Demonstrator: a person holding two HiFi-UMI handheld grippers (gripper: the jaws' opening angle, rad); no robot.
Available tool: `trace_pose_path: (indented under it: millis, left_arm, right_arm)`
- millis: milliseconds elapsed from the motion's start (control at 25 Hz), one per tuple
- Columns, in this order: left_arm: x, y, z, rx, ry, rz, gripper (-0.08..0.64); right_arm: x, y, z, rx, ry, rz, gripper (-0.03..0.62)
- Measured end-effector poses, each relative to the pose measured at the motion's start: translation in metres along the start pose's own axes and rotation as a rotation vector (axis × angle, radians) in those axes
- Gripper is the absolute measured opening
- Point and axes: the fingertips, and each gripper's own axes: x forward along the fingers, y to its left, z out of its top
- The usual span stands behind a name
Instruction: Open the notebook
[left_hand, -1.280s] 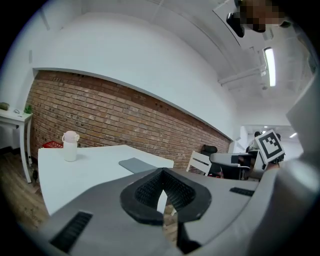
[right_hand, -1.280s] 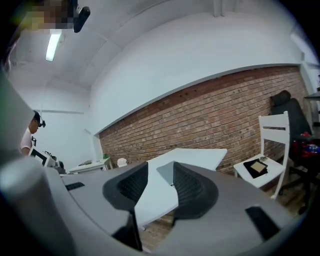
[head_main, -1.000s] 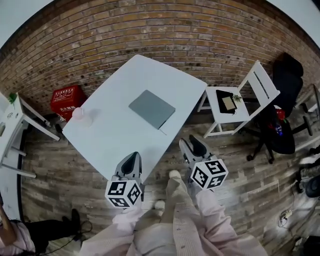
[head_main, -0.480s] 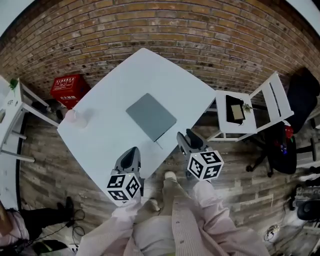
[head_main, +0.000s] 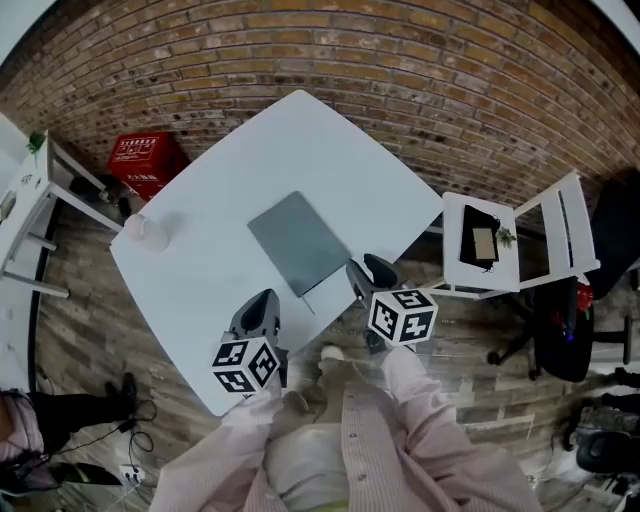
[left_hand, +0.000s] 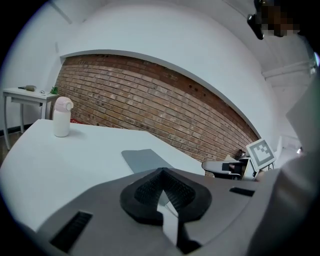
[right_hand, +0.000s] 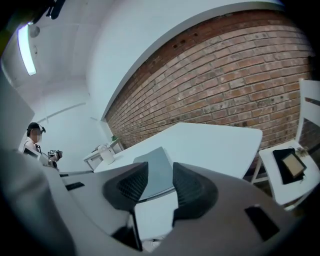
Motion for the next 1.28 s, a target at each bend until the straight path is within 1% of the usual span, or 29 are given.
trace_pose_path:
  millis: [200, 320, 520, 640, 720, 1080, 1120, 1280]
  left_arm:
    - [0.016, 0.001, -0.004, -0.032, 0.019, 0.031, -0.008]
    - [0.024, 0.004, -0.005, -0.051, 0.029, 0.043, -0.008]
    - [0.035, 0.015, -0.006, -0.070, 0.046, 0.057, -0.008]
    - [0.039, 0.020, -0.010, -0.083, 0.061, 0.063, -0.008]
    - [0.042, 0.023, -0.010, -0.091, 0.065, 0.062, -0.008]
    - [0.049, 0.033, -0.014, -0.111, 0.091, 0.044, -0.008]
    - [0.050, 0.033, -0.016, -0.114, 0.093, 0.044, -0.008]
    - [0.050, 0.035, -0.021, -0.122, 0.099, 0.044, -0.008]
  right_arm:
    - [0.025, -0.011, -0.006, -0.012, 0.093, 0.044, 0.140]
    - [0.040, -0.016, -0.014, -0.014, 0.171, 0.064, 0.140]
    - [0.061, -0.027, -0.025, -0.027, 0.282, 0.037, 0.140]
    - [0.066, -0.028, -0.036, -0.024, 0.366, 0.048, 0.141]
    - [0.070, -0.027, -0.042, -0.022, 0.412, 0.069, 0.141]
    - [0.078, -0.021, -0.049, -0.003, 0.531, 0.144, 0.135]
    - [0.079, -0.021, -0.049, 0.002, 0.543, 0.153, 0.121]
    - [0.079, -0.021, -0.050, 0.008, 0.567, 0.180, 0.103]
